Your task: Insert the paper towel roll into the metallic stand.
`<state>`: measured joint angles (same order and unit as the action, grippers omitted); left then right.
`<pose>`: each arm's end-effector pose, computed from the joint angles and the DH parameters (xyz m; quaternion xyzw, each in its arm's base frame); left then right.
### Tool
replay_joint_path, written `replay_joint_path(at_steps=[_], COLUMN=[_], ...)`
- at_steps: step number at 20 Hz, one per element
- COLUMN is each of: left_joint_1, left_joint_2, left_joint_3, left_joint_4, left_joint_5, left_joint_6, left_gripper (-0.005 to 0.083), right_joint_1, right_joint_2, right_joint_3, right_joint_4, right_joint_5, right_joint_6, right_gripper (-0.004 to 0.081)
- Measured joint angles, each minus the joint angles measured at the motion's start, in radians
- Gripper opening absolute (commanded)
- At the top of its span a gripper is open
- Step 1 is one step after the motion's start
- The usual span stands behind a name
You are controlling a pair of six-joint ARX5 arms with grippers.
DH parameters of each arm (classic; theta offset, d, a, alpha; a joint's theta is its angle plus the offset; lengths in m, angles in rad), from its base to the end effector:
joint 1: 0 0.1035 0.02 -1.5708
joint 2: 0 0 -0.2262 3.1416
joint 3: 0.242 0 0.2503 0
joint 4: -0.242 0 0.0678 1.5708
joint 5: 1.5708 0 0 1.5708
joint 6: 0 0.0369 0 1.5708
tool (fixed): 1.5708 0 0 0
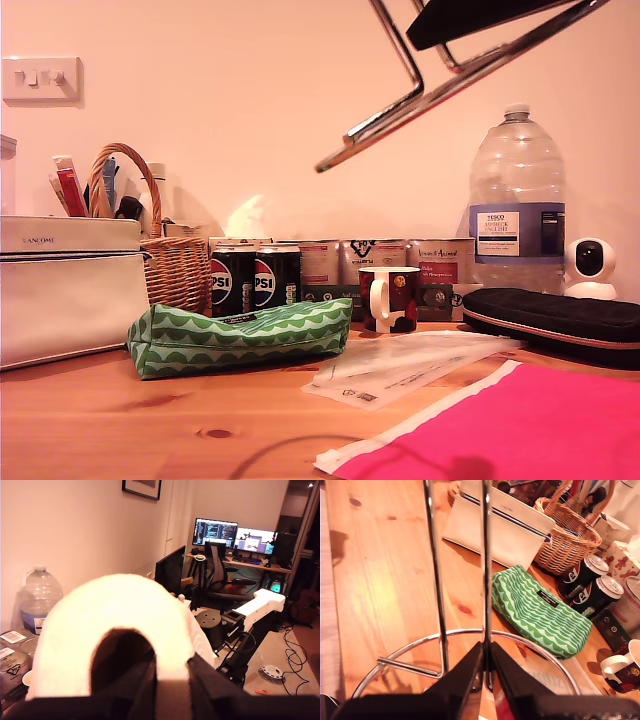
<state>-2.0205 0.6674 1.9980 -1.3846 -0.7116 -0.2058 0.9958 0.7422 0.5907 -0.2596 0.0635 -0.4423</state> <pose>0.0489 0.0458 0.4886 -0.0552 0.0680 -0.6047 0.7916 0.1099 0.1653 0.2372 -0.2924 0.0753 0.4679 0.8306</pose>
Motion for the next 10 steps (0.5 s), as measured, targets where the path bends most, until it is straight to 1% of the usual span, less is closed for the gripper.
replay_joint_path(at_steps=[3,6,10], left_joint_1=[-0.021,-0.035,-0.041], left_joint_2=[0.0,0.0,0.0], left_joint_3=[0.0,0.0,-0.016], left_joint_4=[0.0,0.0,0.001], left_joint_5=[-0.001,-0.002,-0.026], left_joint_6=[0.0,-0.004,-0.024], left_gripper=[-0.0024,-0.0024,-0.0024], right_joint_1=[0.014,0.014,0.02], right_joint_2=[0.017,0.048,0.058], right_joint_3=[0.0,0.0,0.0], right_joint_4=[0.005,0.006,0.069], right_joint_5=[0.0,-0.001,0.0], right_joint_6=[0.0,0.012,0.019], right_gripper=[-0.0011,-0.0011,-0.0011])
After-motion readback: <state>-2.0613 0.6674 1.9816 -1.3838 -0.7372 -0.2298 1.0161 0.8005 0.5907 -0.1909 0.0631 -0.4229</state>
